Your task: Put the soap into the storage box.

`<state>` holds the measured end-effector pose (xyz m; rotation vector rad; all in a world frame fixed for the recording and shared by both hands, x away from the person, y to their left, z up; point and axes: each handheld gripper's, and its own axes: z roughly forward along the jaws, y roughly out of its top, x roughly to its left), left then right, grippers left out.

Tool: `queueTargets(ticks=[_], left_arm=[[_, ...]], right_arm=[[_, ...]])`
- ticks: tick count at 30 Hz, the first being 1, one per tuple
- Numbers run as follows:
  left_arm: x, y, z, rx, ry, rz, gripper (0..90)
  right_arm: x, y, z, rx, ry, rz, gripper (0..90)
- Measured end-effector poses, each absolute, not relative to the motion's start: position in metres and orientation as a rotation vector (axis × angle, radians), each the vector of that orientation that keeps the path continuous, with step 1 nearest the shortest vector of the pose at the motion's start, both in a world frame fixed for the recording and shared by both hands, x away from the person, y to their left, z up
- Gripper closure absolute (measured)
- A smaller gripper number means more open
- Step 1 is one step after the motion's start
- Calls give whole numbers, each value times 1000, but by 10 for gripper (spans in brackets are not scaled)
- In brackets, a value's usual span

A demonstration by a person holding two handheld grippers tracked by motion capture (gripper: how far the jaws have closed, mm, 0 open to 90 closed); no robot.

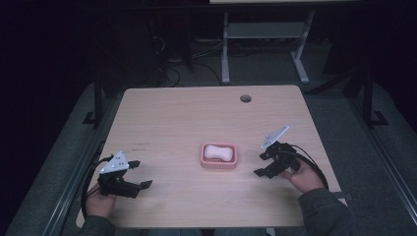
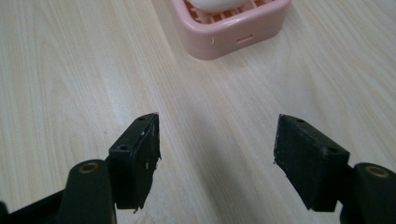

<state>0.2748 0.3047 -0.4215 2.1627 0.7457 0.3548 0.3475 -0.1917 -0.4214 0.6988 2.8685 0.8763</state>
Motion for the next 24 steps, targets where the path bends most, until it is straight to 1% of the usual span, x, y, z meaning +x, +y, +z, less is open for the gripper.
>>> queueTargets(ticks=[24], left_arm=[[275, 303, -423, 2169, 751, 347, 148]], right_arm=[[329, -216, -429, 794, 2837, 905, 307]])
